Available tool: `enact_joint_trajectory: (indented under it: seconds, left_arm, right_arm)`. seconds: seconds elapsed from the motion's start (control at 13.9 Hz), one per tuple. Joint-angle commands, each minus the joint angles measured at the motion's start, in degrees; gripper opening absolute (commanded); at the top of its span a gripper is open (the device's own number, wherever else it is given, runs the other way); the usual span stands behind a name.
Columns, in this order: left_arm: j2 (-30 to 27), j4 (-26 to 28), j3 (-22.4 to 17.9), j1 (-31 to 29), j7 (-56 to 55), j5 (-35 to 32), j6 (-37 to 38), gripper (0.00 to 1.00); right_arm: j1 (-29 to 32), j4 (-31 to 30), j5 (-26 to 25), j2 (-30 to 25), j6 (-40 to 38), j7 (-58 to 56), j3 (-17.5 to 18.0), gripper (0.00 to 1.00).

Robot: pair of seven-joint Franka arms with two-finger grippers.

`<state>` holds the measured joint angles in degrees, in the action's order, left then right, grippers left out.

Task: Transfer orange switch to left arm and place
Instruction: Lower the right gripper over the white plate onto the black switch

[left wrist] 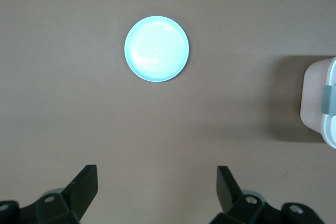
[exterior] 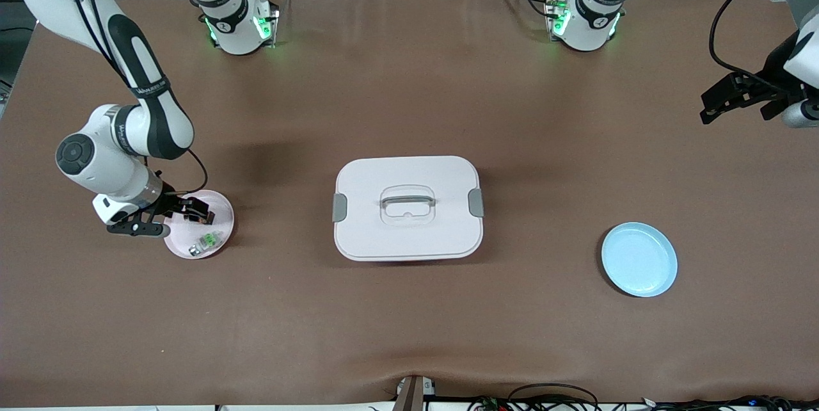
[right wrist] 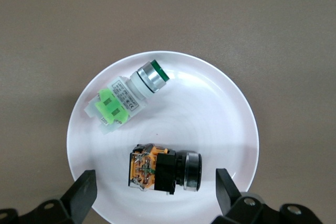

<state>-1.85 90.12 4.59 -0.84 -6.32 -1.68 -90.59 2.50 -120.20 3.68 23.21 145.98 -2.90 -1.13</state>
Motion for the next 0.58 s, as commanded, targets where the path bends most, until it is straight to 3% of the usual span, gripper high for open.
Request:
enact_joint_trajectory:
  seconds: [0.0,0.5]
  left_arm:
    - [-0.5,-2.6,-0.1,-0.2,0.1,0.8,1.5,1.0]
    - [-0.2,-2.0,0.0,0.0,-0.1,0.8,2.6,1.0]
  right_arm:
    - [0.6,1.3,-0.7,2.7,1.5,-0.4,0.1,1.0]
    - [0.8,1.4,-0.6,5.8,2.4,-0.4,0.1,1.0]
